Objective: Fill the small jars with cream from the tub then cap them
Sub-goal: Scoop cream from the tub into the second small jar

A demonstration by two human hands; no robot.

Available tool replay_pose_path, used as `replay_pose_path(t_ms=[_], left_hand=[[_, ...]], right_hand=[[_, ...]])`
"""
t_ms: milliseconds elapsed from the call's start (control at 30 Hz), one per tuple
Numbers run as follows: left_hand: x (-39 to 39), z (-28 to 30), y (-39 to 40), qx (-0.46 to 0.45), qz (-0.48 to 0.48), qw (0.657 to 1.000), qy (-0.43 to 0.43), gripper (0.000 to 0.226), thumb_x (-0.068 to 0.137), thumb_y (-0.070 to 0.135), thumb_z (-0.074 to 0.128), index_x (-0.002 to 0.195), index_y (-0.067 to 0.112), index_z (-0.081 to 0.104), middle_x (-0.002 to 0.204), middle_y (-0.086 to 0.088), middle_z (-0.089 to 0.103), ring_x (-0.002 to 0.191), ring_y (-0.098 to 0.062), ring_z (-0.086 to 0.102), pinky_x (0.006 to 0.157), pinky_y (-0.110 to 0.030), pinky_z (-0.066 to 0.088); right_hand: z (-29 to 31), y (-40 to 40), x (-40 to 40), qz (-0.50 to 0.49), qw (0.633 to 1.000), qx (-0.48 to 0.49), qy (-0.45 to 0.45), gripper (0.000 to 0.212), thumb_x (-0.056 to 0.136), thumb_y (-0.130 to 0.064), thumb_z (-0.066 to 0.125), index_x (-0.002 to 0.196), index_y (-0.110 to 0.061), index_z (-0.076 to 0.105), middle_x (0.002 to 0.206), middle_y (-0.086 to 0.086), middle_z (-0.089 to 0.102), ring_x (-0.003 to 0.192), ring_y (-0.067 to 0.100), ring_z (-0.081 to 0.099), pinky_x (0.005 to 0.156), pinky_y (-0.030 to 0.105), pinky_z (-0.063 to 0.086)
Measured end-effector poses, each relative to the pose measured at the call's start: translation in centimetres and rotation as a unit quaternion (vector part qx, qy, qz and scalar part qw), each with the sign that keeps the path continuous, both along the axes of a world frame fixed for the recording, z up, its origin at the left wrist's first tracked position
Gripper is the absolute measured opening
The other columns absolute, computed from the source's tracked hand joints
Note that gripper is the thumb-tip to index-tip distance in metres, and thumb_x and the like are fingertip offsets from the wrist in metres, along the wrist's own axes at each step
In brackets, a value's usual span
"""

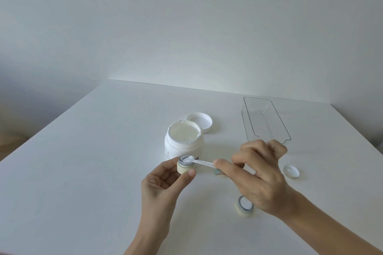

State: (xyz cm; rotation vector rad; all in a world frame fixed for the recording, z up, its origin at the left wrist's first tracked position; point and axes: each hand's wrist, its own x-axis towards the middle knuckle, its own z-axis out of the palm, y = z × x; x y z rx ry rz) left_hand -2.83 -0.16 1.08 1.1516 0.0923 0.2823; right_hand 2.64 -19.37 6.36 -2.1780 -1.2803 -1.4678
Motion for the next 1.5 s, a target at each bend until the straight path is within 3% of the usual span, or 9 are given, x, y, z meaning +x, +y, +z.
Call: replay_pose_path(t_ms=[133, 367, 533, 667, 833, 1100, 1300, 1400, 1500], left_hand=[[0.0, 0.0, 0.1, -0.001, 0.001, 1.0, 0.002, 0.04, 0.062, 0.024, 0.085, 0.1, 0.013, 0.077, 0.099, -0.01, 0.078, 0.095, -0.019, 0.074, 0.074, -0.016, 0.055], [0.0, 0.0, 0.0, 0.001, 0.007, 1.0, -0.002, 0.035, 0.065, 0.016, 0.084, 0.099, 0.012, 0.076, 0.098, -0.01, 0.079, 0.094, -0.017, 0.074, 0.073, -0.015, 0.054], [0.0, 0.0, -0.1, 0.013, 0.007, 1.0, -0.007, 0.032, 0.067, 0.008, 0.081, 0.098, 0.011, 0.076, 0.099, -0.009, 0.078, 0.094, -0.017, 0.074, 0.073, -0.015, 0.054], [0.0, 0.1, -0.1, 0.011, 0.008, 1.0, -0.012, 0.031, 0.066, 0.006, 0.081, 0.096, 0.013, 0.077, 0.098, -0.009, 0.079, 0.095, -0.018, 0.074, 0.073, -0.015, 0.055], [0.0, 0.2, -0.1, 0.006, 0.011, 1.0, -0.012, 0.033, 0.064, 0.005, 0.081, 0.095, 0.014, 0.077, 0.098, -0.012, 0.079, 0.094, -0.02, 0.075, 0.072, -0.017, 0.056], [0.0, 0.2, -0.1, 0.003, 0.009, 1.0, -0.006, 0.033, 0.063, 0.004, 0.082, 0.095, 0.014, 0.077, 0.097, -0.012, 0.079, 0.092, -0.02, 0.075, 0.072, -0.017, 0.056], [0.0, 0.2, -0.1, 0.008, 0.009, 1.0, -0.002, 0.034, 0.063, 0.005, 0.083, 0.095, 0.013, 0.077, 0.097, -0.013, 0.078, 0.09, -0.019, 0.075, 0.071, -0.017, 0.055], [0.0, 0.2, 0.0, 0.008, 0.01, 1.0, -0.001, 0.039, 0.06, 0.004, 0.089, 0.095, 0.013, 0.077, 0.097, -0.013, 0.078, 0.089, -0.019, 0.075, 0.071, -0.017, 0.056], [0.0, 0.3, -0.1, 0.004, 0.009, 1.0, -0.004, 0.035, 0.06, 0.008, 0.082, 0.094, 0.013, 0.077, 0.097, -0.012, 0.079, 0.09, -0.019, 0.075, 0.071, -0.017, 0.055]], right_hand=[[0.0, -0.7, 0.0, -0.003, 1.0, -0.005, -0.011, 0.04, 0.066, -0.009, 0.084, 0.099, -0.022, 0.066, 0.081, -0.01, 0.04, 0.076, 0.012, 0.045, 0.071, 0.034, 0.02], [1.4, -0.7, 0.9, -0.026, 0.996, 0.082, -0.009, 0.007, 0.087, -0.02, 0.069, 0.09, -0.025, 0.064, 0.081, -0.01, 0.043, 0.073, 0.014, 0.045, 0.071, 0.037, 0.021], [3.3, 2.0, 3.4, -0.085, 0.979, 0.138, 0.128, 0.014, 0.088, -0.029, 0.066, 0.076, -0.025, 0.071, 0.077, -0.004, 0.052, 0.076, 0.017, 0.047, 0.078, 0.034, 0.019], [3.8, 5.3, 5.7, -0.119, 0.958, 0.074, 0.249, 0.014, 0.085, -0.032, 0.067, 0.075, -0.025, 0.073, 0.083, -0.003, 0.053, 0.087, 0.022, 0.049, 0.076, 0.029, 0.013], [3.3, 7.8, 7.9, -0.147, 0.94, -0.038, 0.305, 0.021, 0.092, -0.037, 0.057, 0.087, -0.027, 0.074, 0.093, -0.004, 0.048, 0.1, 0.022, 0.042, 0.075, 0.029, 0.008], [3.1, 8.3, 8.8, -0.14, 0.89, -0.099, 0.421, 0.028, 0.094, -0.037, 0.051, 0.082, -0.021, 0.071, 0.092, -0.001, 0.052, 0.097, 0.023, 0.04, 0.072, 0.032, 0.013], [3.9, 7.2, 8.9, -0.131, 0.835, -0.021, 0.535, 0.036, 0.095, -0.033, 0.049, 0.076, -0.011, 0.069, 0.076, -0.001, 0.067, 0.1, 0.025, 0.053, 0.085, 0.038, 0.027], [4.0, 6.5, 8.9, -0.143, 0.812, 0.04, 0.564, 0.035, 0.095, -0.031, 0.051, 0.073, -0.009, 0.067, 0.067, -0.002, 0.065, 0.09, 0.024, 0.059, 0.088, 0.037, 0.028], [3.9, 5.8, 9.0, -0.156, 0.792, 0.087, 0.584, 0.039, 0.096, -0.029, 0.05, 0.066, -0.007, 0.061, 0.055, -0.011, 0.06, 0.071, 0.019, 0.055, 0.085, 0.037, 0.029]])
